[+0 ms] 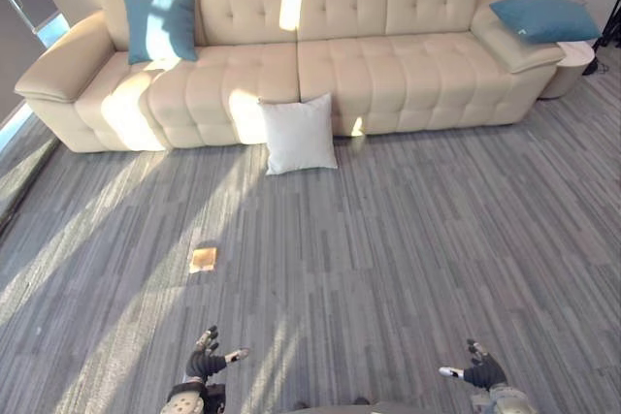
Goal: Pick up cushions and gather them together orderly.
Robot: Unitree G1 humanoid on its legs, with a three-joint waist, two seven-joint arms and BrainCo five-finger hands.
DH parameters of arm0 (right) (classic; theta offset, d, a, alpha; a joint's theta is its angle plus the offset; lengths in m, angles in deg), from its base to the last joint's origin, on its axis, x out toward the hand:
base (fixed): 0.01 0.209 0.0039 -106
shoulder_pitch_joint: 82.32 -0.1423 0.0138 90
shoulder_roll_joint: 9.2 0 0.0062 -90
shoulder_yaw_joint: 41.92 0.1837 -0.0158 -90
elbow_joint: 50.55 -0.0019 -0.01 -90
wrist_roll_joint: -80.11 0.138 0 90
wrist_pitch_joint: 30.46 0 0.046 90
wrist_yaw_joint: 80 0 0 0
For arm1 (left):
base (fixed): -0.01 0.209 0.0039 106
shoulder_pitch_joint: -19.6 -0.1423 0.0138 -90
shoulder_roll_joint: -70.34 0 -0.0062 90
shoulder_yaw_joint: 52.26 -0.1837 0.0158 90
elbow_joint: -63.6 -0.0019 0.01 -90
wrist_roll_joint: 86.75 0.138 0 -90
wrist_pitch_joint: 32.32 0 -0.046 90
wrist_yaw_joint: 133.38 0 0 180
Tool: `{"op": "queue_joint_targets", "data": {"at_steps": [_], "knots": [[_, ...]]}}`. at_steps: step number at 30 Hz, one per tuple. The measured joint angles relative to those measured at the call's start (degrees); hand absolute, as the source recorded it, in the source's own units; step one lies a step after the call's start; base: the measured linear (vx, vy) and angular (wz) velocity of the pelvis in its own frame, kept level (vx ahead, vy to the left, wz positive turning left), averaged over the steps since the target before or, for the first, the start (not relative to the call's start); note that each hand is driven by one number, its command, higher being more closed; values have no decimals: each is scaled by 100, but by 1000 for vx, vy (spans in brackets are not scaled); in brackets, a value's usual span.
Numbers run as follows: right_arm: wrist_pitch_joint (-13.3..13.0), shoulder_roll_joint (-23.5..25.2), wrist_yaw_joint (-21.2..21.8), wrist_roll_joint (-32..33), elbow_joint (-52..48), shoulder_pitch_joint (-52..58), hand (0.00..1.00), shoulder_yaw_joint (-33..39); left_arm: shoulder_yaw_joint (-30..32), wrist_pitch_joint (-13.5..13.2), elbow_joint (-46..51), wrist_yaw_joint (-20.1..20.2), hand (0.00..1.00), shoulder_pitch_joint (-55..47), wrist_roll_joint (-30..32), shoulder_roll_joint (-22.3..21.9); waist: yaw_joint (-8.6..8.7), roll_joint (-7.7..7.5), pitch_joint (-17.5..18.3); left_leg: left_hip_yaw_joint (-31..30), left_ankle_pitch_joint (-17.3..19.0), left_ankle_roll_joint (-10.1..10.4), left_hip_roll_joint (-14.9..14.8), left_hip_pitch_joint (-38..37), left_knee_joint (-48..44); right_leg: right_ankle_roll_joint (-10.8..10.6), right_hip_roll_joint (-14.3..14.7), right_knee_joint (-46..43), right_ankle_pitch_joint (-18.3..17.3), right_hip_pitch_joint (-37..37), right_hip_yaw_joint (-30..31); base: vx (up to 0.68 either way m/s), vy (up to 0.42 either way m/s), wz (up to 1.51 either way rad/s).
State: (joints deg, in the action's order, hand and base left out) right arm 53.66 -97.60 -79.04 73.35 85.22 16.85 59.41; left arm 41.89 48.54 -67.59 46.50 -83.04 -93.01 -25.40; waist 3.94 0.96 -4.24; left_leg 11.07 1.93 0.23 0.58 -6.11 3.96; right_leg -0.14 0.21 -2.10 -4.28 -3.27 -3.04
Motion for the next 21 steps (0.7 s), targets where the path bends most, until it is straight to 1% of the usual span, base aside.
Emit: {"op": "queue_joint_targets", "data": {"at_steps": [7, 13, 17, 19, 21], "knots": [[1, 46, -198, 65, -1, -204, 0, 240, 34, 3, -122, 1, 0, 20, 2, -70, -3, -3, -57, -4, 3, 5, -1, -26, -1, -2, -2, 23, -1, -42, 0, 0, 0, 0], [11, 47, -197, 65, -2, -228, 0, 240, 53, 13, -155, -2, 0, 7, -36, -110, -7, 42, -179, -26, 4, 5, 1, -5, -2, -5, -7, 9, -5, -22, -13, -5, -2, 1], [22, 49, -196, 66, -2, -255, 0, 240, 53, 14, -153, -13, 0, 15, -32, -112, -2, 68, -241, -11, 9, 2, 3, 129, -24, -37, -14, -81, -38, 149, -19, -5, -4, -1], [24, 51, -197, 77, -2, -270, 0, 241, 55, 14, -129, -30, 0, 34, -32, -112, 2, 66, -274, -1, 34, -28, 7, 201, -65, -46, -22, -90, -45, 200, -20, 16, 3, 0], [37, 55, -197, 205, -2, -317, 0, 240, 55, 14, -105, -61, 0, 33, -34, -112, -4, 59, -316, 33, 173, -72, 5, 365, -251, -78, -36, -104, -68, 288, 4, 52, 17, -6]]}}
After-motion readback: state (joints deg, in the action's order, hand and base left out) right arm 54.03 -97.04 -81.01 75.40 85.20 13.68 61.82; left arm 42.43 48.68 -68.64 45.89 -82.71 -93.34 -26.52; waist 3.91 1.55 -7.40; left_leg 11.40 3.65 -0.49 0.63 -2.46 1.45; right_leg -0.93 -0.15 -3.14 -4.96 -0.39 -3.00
